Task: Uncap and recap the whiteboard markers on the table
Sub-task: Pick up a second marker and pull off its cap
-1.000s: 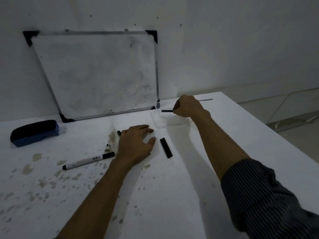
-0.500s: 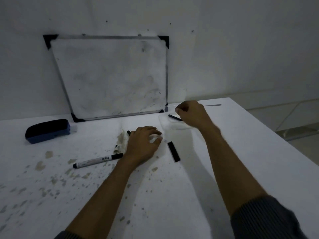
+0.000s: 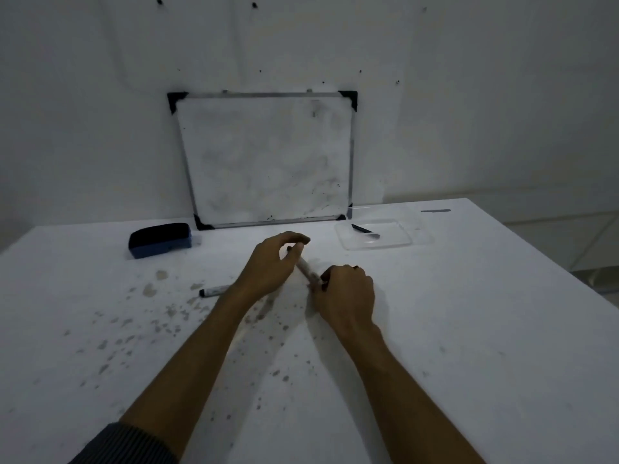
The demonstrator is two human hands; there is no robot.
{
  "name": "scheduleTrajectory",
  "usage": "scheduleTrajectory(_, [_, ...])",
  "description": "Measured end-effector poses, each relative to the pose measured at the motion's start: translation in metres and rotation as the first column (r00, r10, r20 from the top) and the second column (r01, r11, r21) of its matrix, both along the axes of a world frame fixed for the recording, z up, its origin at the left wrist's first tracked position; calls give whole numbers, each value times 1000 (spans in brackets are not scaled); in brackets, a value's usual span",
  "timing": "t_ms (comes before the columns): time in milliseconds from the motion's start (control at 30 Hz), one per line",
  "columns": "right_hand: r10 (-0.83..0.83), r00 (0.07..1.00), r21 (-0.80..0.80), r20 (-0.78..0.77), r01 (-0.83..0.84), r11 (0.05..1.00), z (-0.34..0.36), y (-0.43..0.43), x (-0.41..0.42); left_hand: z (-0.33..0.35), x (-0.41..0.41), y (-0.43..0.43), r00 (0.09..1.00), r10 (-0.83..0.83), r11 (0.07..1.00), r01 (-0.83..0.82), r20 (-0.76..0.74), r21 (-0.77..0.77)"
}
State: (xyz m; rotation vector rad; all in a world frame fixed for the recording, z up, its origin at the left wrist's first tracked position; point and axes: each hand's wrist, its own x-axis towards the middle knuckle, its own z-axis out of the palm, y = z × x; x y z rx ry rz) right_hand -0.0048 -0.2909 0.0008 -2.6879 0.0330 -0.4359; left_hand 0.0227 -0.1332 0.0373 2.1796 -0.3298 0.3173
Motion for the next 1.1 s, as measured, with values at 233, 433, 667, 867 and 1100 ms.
scheduleTrajectory(233, [222, 971, 341, 89, -239, 909, 19, -5, -11, -41, -53, 29, 838, -30, 920, -190, 544, 343])
scheduleTrajectory(433, [383, 921, 388, 77, -381, 839, 25, -14, -21, -38, -47, 24, 713, -112, 837, -308, 692, 453])
scheduleTrajectory(667, [70, 992, 427, 103, -108, 898, 26, -43, -18, -47, -51, 19, 797, -92, 915, -169, 597, 367])
scheduleTrajectory(867, [-101, 994, 238, -38, 107, 965, 7, -63, -11, -52, -55, 14, 921, -72, 901, -105, 383, 421])
scheduleTrajectory(1100, [-211, 977, 146, 6, 208, 967, -3, -46, -14, -49, -56, 17, 959, -70, 930, -37, 274, 366])
